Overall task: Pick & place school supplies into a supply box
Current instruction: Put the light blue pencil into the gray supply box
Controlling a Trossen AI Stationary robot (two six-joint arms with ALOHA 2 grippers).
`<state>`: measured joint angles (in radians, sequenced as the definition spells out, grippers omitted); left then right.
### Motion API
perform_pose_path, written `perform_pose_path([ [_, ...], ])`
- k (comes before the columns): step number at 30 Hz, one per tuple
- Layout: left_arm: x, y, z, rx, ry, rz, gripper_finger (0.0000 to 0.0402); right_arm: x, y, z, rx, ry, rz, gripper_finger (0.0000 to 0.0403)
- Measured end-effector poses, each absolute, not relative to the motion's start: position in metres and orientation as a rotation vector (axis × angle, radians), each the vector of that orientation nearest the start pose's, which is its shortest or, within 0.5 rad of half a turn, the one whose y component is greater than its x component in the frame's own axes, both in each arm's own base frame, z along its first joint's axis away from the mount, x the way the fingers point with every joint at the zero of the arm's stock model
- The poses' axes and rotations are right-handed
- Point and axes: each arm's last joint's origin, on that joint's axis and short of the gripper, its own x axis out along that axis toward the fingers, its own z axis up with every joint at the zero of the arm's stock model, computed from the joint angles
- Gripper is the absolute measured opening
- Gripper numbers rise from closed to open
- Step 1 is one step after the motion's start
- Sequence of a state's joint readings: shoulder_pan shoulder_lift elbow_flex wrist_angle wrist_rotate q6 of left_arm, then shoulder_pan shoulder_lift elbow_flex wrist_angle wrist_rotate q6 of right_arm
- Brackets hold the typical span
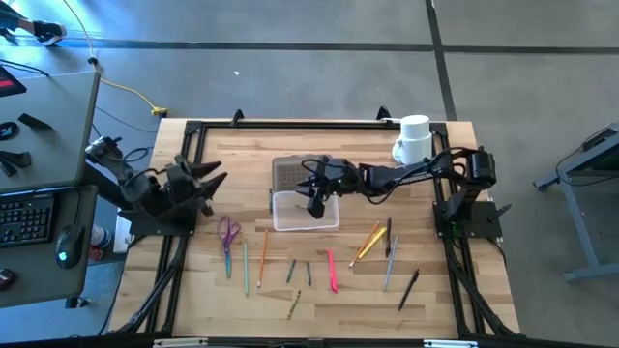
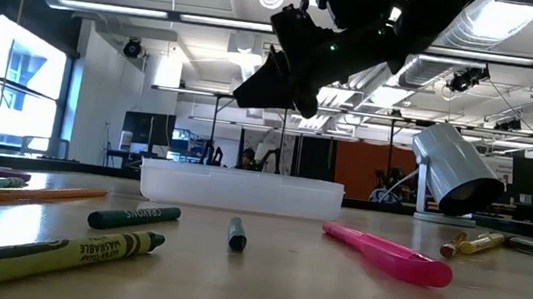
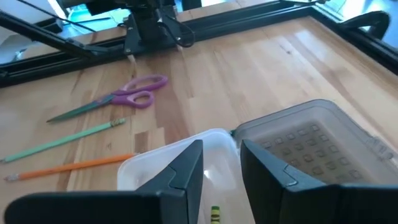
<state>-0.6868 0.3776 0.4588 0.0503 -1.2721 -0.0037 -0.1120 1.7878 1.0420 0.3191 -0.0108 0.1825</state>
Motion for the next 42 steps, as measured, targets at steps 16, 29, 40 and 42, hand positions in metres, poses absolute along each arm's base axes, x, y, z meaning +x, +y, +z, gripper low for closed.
perform_pose_path([
  [16, 0.126, -0.036, 0.327, -0.013, 0.249, 0.606, 0.0213, 0.383, -0.047, 0.199, 0.211, 0.418, -0.121, 0.0091],
  [29, 0.162, -0.026, 0.231, -0.378, 0.999, 0.295, 0.0214, 0.382, -0.051, 0.198, 0.16, 0.43, -0.119, 0.0091],
  [40, 0.193, -0.038, 0.168, -0.532, 1.374, 0.354, 0.0213, 0.381, -0.051, 0.196, 0.143, 0.453, -0.116, 0.0091],
  [42, 0.197, -0.039, 0.163, -0.555, 1.384, 0.361, 0.0211, 0.381, -0.051, 0.196, 0.143, 0.458, -0.116, 0.0091],
])
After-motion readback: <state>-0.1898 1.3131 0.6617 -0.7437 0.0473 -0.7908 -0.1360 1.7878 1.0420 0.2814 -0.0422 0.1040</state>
